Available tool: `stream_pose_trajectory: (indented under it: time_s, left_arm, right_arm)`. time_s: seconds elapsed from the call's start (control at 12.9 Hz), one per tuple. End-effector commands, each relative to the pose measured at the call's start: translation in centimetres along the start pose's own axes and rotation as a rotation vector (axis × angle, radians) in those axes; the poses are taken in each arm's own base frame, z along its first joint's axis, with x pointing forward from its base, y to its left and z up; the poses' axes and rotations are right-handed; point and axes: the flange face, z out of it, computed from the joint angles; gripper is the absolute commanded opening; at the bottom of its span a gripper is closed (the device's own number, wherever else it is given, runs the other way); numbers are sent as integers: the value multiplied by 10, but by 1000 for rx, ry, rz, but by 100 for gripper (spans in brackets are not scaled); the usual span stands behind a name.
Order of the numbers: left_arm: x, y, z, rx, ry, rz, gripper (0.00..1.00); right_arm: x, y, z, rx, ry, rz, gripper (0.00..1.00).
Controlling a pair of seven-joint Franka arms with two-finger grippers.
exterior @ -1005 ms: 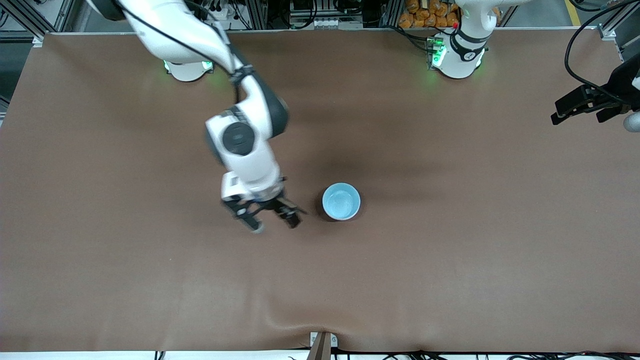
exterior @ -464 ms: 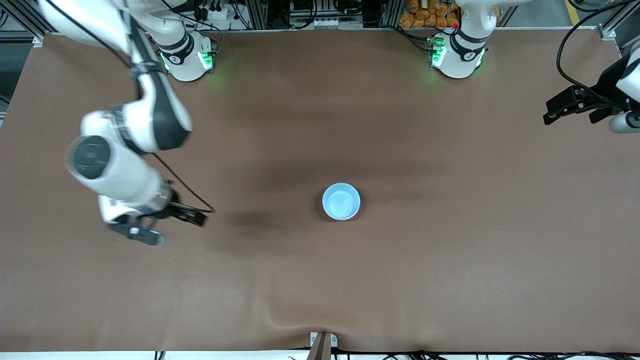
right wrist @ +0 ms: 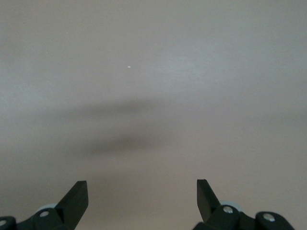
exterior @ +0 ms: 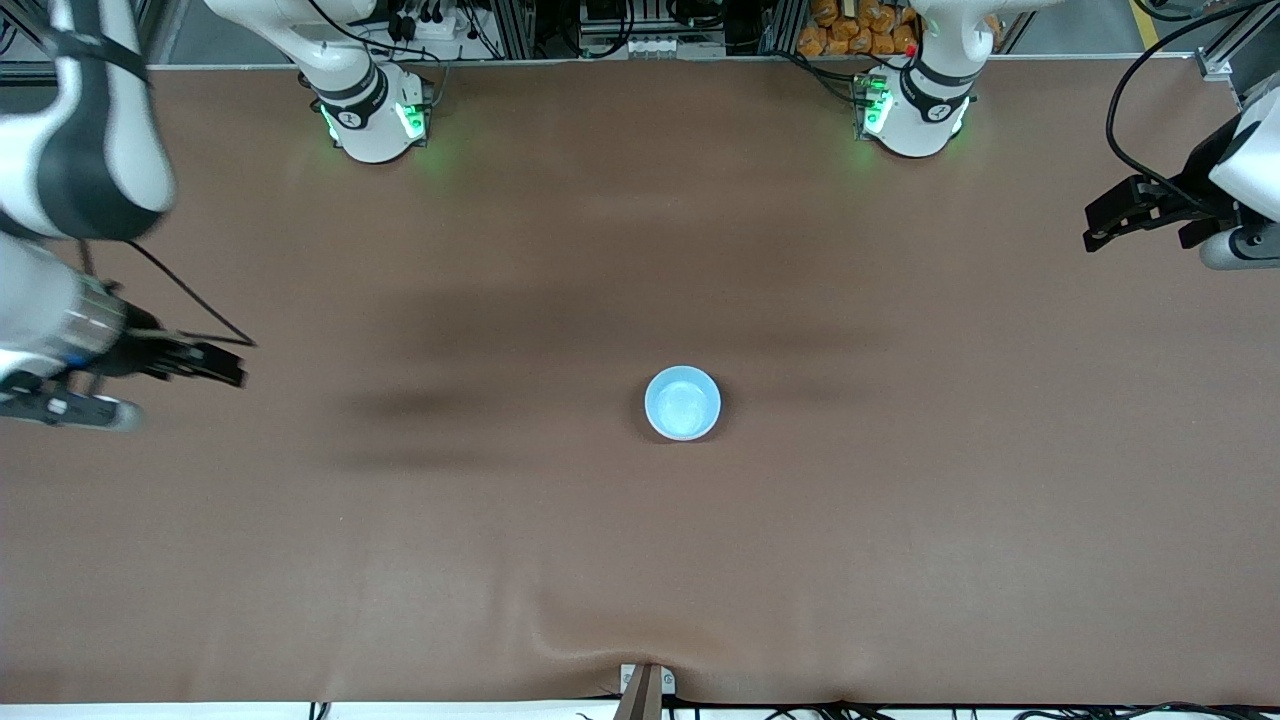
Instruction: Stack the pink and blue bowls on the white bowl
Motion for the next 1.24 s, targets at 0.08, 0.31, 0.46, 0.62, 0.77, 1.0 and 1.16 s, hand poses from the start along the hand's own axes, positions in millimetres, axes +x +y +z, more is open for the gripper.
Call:
stream_pose_trajectory:
  time_s: [0.08,0.31,0.46,0.62,0.77,1.0,1.16]
  left_arm:
    - [-7,-9,-3,13,-4,-2,100]
    - [-23,-2,-1,24,-5,7,100]
    - [-19,-4,-1,21,-2,4,100]
    - [-17,-8,-5,19,7,-2,100]
    - [-13,-9,-9,23,17,-2,100]
    - [-12,-8,-8,19,13,-1,100]
    - [-13,-9,-7,16,7,-1,100]
  right_arm:
    - [-39,19,-49,19,1,-83,100]
    - [-55,15,-86,22,-22,-94,100]
    - [-61,10,-106,22,-35,-90,100]
    - [-65,7,-113,22,-53,-94,100]
    - [-67,3,-117,22,-61,-69,100]
    - [-68,-3,-119,39,-60,-30,100]
    - [-67,-3,-119,48,-58,-30,100]
